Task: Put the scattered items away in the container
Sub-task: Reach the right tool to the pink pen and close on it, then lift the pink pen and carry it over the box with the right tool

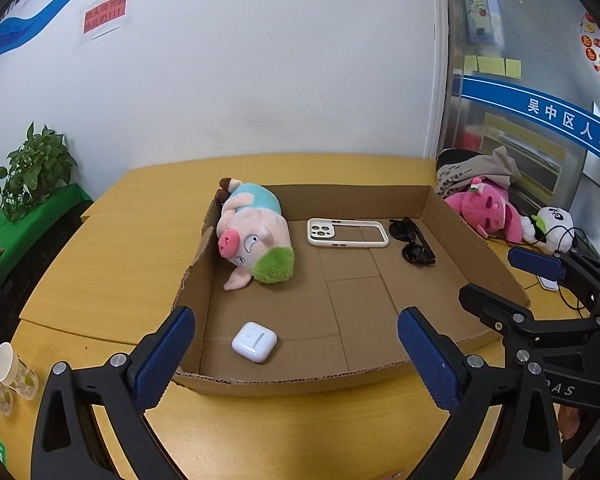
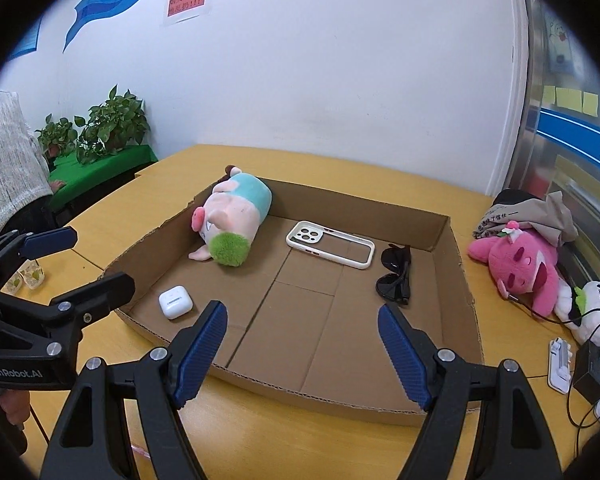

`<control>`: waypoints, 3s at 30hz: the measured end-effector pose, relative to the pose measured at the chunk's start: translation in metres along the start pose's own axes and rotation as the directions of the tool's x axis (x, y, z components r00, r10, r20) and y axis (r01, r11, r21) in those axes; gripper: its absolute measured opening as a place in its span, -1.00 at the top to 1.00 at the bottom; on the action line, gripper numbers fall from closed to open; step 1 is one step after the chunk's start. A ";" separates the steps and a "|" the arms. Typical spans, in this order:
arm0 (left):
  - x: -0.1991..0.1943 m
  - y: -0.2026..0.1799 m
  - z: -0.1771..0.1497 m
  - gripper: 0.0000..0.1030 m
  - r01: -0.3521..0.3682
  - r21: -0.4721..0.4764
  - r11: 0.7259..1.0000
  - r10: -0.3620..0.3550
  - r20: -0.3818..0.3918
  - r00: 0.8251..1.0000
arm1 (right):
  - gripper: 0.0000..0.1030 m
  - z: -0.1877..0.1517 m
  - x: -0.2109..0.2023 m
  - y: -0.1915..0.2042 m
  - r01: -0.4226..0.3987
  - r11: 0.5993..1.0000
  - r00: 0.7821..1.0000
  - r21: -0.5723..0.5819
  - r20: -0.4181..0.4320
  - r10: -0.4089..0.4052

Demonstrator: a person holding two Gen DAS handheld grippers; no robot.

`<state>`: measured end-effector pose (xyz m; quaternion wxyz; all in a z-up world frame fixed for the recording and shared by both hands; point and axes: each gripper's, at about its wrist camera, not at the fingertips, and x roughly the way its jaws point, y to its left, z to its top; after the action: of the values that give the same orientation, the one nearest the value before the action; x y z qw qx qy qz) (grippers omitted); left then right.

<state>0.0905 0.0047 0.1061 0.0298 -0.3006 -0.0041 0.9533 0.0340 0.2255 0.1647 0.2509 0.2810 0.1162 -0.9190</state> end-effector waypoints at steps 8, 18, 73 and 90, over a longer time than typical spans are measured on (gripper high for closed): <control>-0.002 0.015 -0.026 -0.99 0.012 -0.049 0.999 -0.015 -0.057 0.998 | -0.51 -0.005 0.004 0.005 -0.039 0.999 0.999 -0.023 -0.022 0.039; -0.003 0.057 -0.088 -0.99 0.030 -0.063 0.998 -0.043 -0.219 0.975 | -0.51 -0.060 0.018 0.056 -0.503 0.827 0.858 -0.251 -0.265 0.441; 0.026 0.031 -0.061 0.57 0.143 -0.413 0.899 -0.294 -0.329 0.897 | 0.76 -0.100 -0.022 0.100 -0.463 0.838 0.881 -0.288 -0.254 0.399; 0.049 -0.011 0.115 0.58 0.270 -0.178 0.946 -0.298 -0.155 0.942 | 0.78 0.026 -0.013 0.039 -0.234 0.945 0.971 -0.226 -0.004 0.240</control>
<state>-0.0145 0.0201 0.1722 0.1443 -0.3828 -0.1185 0.9047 0.0515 0.1886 0.1908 0.3910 0.2519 0.1821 -0.8663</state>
